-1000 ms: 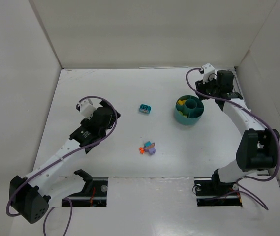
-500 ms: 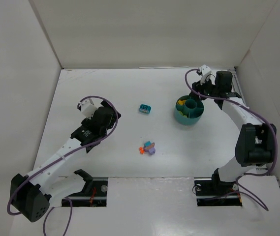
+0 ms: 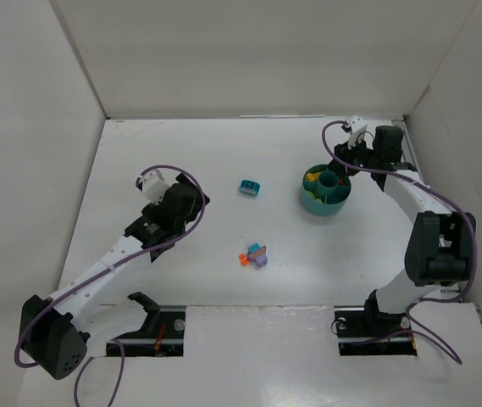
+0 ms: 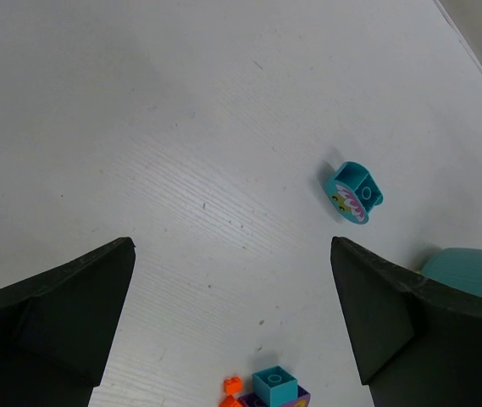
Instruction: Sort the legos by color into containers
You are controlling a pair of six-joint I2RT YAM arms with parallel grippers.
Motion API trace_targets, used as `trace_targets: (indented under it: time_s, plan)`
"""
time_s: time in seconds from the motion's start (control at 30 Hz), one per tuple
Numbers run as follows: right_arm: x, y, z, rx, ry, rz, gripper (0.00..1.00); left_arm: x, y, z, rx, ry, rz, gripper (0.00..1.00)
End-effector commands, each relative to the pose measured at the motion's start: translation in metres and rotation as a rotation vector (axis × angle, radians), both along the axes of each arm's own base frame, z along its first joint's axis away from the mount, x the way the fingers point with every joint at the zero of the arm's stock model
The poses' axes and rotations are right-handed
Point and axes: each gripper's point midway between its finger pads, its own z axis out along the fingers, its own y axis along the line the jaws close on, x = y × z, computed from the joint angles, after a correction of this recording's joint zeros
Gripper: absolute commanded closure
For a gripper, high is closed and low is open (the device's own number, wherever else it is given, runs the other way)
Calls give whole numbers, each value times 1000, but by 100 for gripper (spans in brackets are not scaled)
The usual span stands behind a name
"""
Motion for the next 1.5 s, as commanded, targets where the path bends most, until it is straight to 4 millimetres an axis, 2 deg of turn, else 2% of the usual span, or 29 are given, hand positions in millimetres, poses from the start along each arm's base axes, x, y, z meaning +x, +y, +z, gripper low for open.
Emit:
trace_targets:
  time_s: [0.0, 0.07, 0.1, 0.13, 0.2, 0.23, 0.27, 0.3, 0.33, 0.4, 0.43, 0.47, 0.53, 0.57, 0.63, 0.67, 0.7, 0.73, 0.77, 0.8, 0.83, 0.93, 1.03, 1.07, 1.13, 1.27, 1.33, 1.37, 1.47]
  plan:
    - [1, 9, 14, 36, -58, 50, 45, 8, -4, 22, -21, -51, -3, 0]
    - [-1, 10, 25, 39, -83, 59, 45, 9, -6, 23, -22, -54, -17, 0]
    - [-4, 11, 27, 39, -87, 59, 41, 9, -6, 23, -22, -54, -17, 0]
    - [-7, 11, 43, 37, -125, 60, 40, 9, -6, 23, -22, -54, -17, 0]
    - [-13, 5, 53, 16, -156, 27, 36, 9, -10, 23, -10, -53, -52, 0]
    - [-21, 4, 68, -8, -192, 20, 35, 8, -11, 22, -5, -49, -67, 0]
    - [-27, 4, 71, -35, -193, 2, 33, 9, -14, 24, -9, -55, -80, 0]
    - [-29, -6, 72, -103, -188, -69, 31, 7, -18, 23, -22, -48, -101, 0]
    - [-45, 13, 64, -148, -145, -40, 29, 7, -20, 20, -7, -46, -129, 0]
    - [-61, 25, 70, -234, -157, -35, 26, 3, -27, 14, -22, -27, -175, 0]
    - [-71, 41, 68, -241, -155, 15, 25, 0, -28, 13, -24, -25, -192, 0]
    - [-87, 68, 57, -258, -147, 112, 25, -4, -28, 6, -24, -11, -202, 0]
    - [-111, 104, 51, -257, -167, 272, 25, -10, -22, -1, -15, 17, -185, 0]
    - [-136, 138, 39, -273, -164, 400, 25, -15, -20, -4, -18, 26, -179, 0]
    - [-160, 166, 27, -333, -166, 517, 25, -19, -11, -6, -12, 33, -148, 0]
    - [-180, 191, 20, -368, -176, 586, 25, -26, -7, -13, -12, 49, -141, 0]
    - [-188, 202, 11, -391, -167, 618, 26, -27, -2, -12, -18, 49, -114, 0]
    - [-196, 212, -9, -425, -127, 659, 28, -30, 2, -18, -33, 62, -85, 0]
    - [-202, 226, -13, -426, -132, 696, 28, -34, 5, -22, -27, 83, -67, 0]
    - [-218, 243, -22, -433, -130, 758, 29, -38, 8, -26, -33, 94, -57, 0]
    - [-223, 256, -32, -445, -117, 792, 29, -41, 11, -30, -32, 98, -43, 0]
    - [-231, 279, -49, -527, -120, 816, 30, -48, 18, -36, -28, 122, -18, 0]
    - [-235, 290, -64, -572, -100, 836, 34, -52, 25, -40, -21, 135, 5, 0]
    - [-234, 292, -76, -592, -76, 842, 34, -52, 25, -38, -26, 127, 5, 0]
    - [-234, 301, -83, -601, -80, 860, 34, -54, 26, -41, -32, 128, 10, 0]
    - [-230, 301, -88, -621, -76, 847, 35, -57, 28, -44, -33, 126, 10, 0]
    - [-228, 301, -98, -644, -69, 850, 35, -57, 30, -41, -34, 114, 16, 0]
    - [-225, 303, -94, -644, -81, 839, 35, -57, 30, -41, -34, 114, 16, 0]
    - [-225, 301, -106, -665, -53, 832, 35, -58, 31, -43, -29, 121, 17, 0]
